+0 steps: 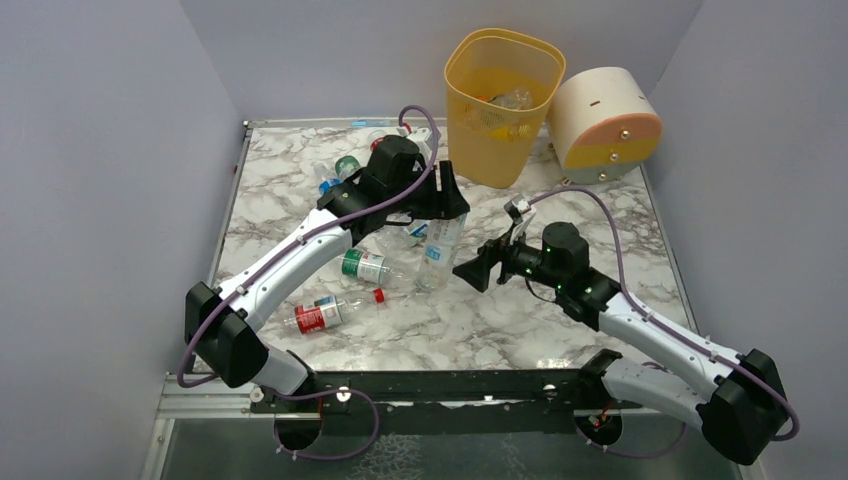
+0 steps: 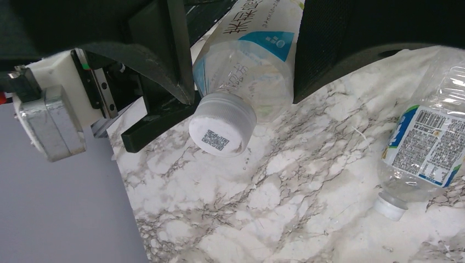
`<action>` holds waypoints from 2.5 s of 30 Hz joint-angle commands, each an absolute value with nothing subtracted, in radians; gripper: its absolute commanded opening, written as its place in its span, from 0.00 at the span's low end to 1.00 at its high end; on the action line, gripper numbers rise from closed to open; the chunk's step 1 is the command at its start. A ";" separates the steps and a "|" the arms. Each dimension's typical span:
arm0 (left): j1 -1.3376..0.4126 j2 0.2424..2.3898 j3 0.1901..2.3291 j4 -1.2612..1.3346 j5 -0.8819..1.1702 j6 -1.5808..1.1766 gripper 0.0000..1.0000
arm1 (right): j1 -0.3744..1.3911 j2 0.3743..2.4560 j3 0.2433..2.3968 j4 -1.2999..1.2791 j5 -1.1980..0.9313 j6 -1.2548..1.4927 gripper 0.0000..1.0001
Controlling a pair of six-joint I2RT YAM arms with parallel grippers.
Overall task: Put the plastic bottles in the bin
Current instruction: Pick up the plastic bottle at the center of the board.
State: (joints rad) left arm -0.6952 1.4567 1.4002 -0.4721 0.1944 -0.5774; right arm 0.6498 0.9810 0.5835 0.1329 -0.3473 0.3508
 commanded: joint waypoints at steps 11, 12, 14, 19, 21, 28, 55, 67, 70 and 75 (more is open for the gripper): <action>-0.651 1.391 1.251 -0.200 0.310 -0.754 0.54 | 0.690 0.994 0.495 0.434 -0.325 0.464 1.00; -0.650 1.388 1.239 -0.183 0.315 -0.765 0.54 | 0.693 1.008 0.501 0.433 -0.321 0.466 1.00; -0.646 1.381 1.221 -0.155 0.319 -0.786 0.54 | 0.701 1.030 0.508 0.431 -0.314 0.468 1.00; -0.639 1.374 1.203 -0.119 0.319 -0.813 0.54 | 0.722 1.070 0.527 0.412 -0.276 0.469 1.00; -0.637 1.371 1.199 -0.107 0.318 -0.821 0.54 | 0.729 1.086 0.533 0.400 -0.259 0.469 1.00; -0.635 1.368 1.183 -0.078 0.324 -0.843 0.54 | 0.752 1.128 0.561 0.387 -0.217 0.478 1.00; -0.573 1.290 1.278 -0.240 0.234 -0.734 0.99 | 0.770 1.118 0.640 0.256 -0.177 0.464 0.60; -0.492 1.069 1.227 -0.460 0.102 -0.623 0.99 | 0.769 1.182 0.939 0.053 -0.078 0.376 0.61; -0.487 1.025 1.188 -0.480 0.093 -0.623 0.99 | 0.769 1.250 1.052 0.025 -0.053 0.331 0.61; -0.485 0.973 1.133 -0.499 0.089 -0.630 0.99 | 0.761 1.375 1.250 -0.012 -0.020 0.267 0.62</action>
